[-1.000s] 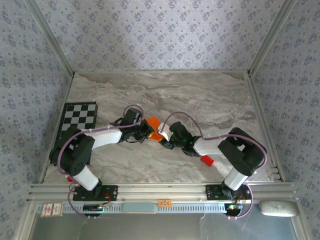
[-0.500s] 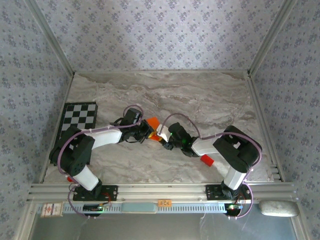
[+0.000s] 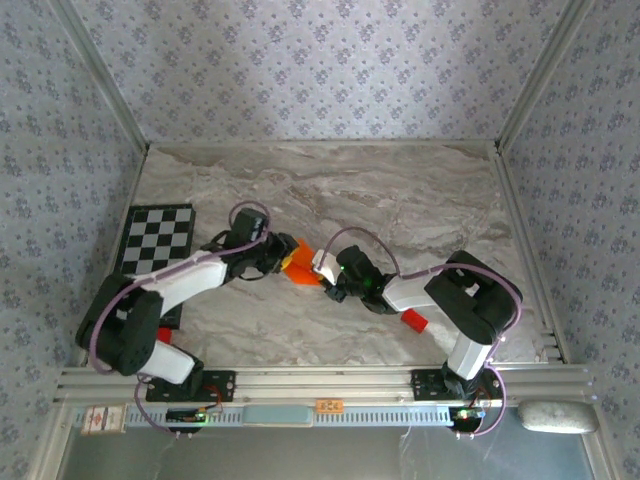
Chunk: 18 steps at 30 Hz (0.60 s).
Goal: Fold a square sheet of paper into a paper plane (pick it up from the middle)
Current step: Fourth fold the wing at the center of the table.
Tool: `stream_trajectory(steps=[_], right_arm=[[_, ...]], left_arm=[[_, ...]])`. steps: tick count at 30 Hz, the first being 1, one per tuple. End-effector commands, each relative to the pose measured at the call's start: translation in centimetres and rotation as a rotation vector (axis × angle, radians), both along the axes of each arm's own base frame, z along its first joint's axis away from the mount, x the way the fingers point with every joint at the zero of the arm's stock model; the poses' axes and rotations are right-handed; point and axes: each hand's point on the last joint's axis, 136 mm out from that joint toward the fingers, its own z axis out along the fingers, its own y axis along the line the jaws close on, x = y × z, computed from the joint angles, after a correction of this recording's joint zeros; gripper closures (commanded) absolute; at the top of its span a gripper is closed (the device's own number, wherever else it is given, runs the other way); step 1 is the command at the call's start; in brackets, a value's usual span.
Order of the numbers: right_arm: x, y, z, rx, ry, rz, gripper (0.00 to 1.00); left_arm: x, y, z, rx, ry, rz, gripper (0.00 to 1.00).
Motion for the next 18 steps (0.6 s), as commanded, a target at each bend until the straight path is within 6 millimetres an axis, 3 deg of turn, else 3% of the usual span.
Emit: stream_trajectory(steps=[1, 8, 18], right_arm=[[-0.3, 0.5, -0.2, 0.048, 0.056, 0.004, 0.90], [-0.5, 0.8, -0.4, 0.114, 0.145, -0.023, 0.91], [-0.5, 0.6, -0.9, 0.165, 0.242, -0.072, 0.91]], left_arm=[[-0.7, 1.7, 0.5, 0.069, -0.044, 0.011, 0.59], [-2.0, 1.8, -1.2, 0.010, -0.039, 0.036, 0.60], [-2.4, -0.4, -3.7, 0.004, -0.001, -0.005, 0.77]])
